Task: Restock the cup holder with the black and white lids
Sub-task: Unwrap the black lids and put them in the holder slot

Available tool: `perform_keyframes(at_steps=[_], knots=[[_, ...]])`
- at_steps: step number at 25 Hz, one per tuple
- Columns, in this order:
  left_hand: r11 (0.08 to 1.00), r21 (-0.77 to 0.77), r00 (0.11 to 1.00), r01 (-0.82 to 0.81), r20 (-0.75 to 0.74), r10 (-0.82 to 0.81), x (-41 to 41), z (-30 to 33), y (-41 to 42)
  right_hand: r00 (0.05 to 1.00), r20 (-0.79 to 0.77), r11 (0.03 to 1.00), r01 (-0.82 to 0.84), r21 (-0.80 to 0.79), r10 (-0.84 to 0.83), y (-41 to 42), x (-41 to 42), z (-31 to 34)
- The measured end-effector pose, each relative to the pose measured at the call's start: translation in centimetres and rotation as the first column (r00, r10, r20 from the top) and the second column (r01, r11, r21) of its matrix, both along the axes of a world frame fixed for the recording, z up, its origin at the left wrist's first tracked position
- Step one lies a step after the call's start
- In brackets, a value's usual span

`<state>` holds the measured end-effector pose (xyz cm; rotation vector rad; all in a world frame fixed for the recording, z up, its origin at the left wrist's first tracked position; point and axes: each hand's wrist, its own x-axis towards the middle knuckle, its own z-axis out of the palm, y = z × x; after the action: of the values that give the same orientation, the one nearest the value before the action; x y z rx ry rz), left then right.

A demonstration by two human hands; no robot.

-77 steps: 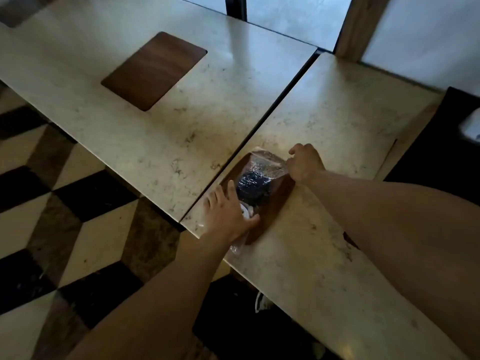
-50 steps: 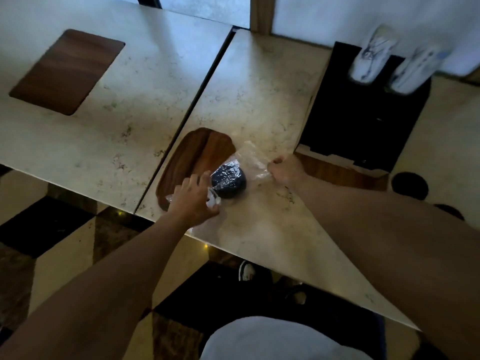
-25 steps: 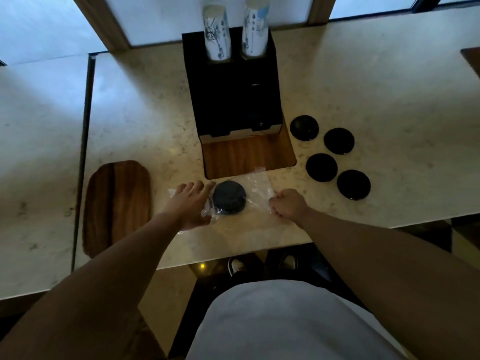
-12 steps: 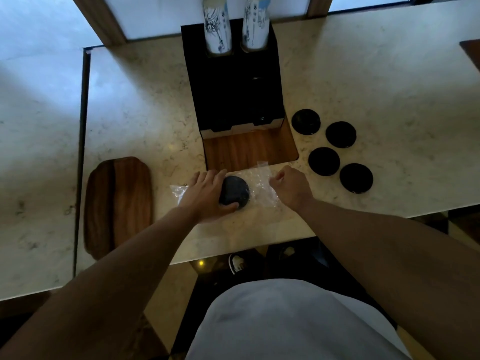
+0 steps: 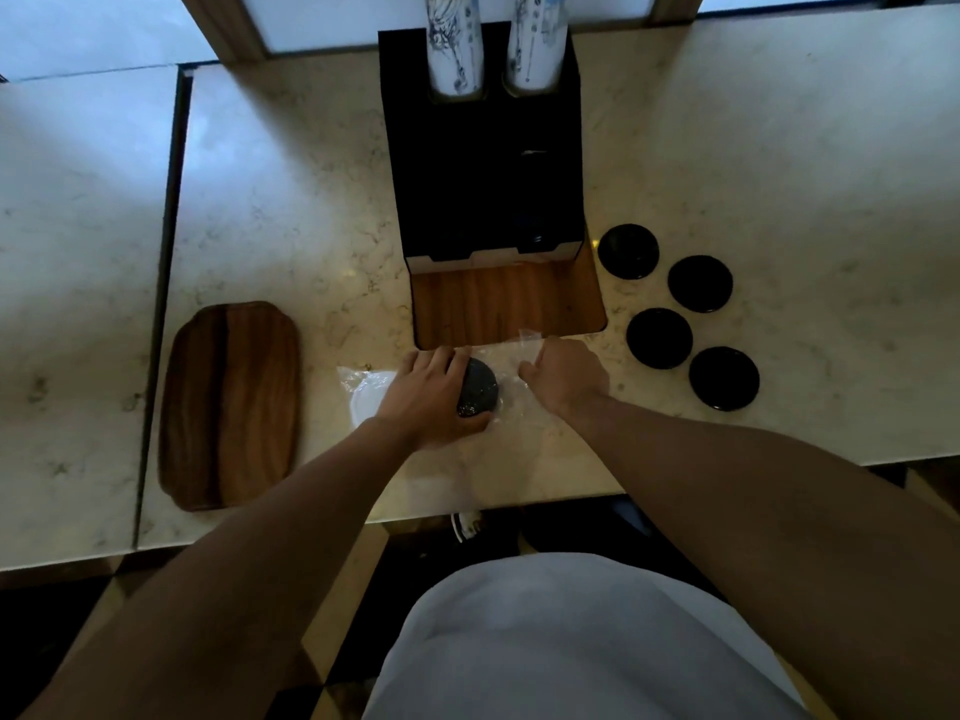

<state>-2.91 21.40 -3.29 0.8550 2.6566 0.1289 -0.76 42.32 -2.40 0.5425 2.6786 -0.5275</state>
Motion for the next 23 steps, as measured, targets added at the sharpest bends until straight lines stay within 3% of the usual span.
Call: perform_keyframes(at_steps=[9,23], knots=[[1.000,-0.009,1.000,0.006,-0.010,-0.006,0.1,0.0,-0.1,0.998,-0.030,0.998,-0.059,0.023,0.060,-0.2,-0.4,0.2],[0.999,0.000,0.999,0.034,-0.007,-0.034,-0.3,-0.3,-0.4,0.993,-0.074,0.986,0.079,-0.146,-0.090,3.4,1.0,-0.6]])
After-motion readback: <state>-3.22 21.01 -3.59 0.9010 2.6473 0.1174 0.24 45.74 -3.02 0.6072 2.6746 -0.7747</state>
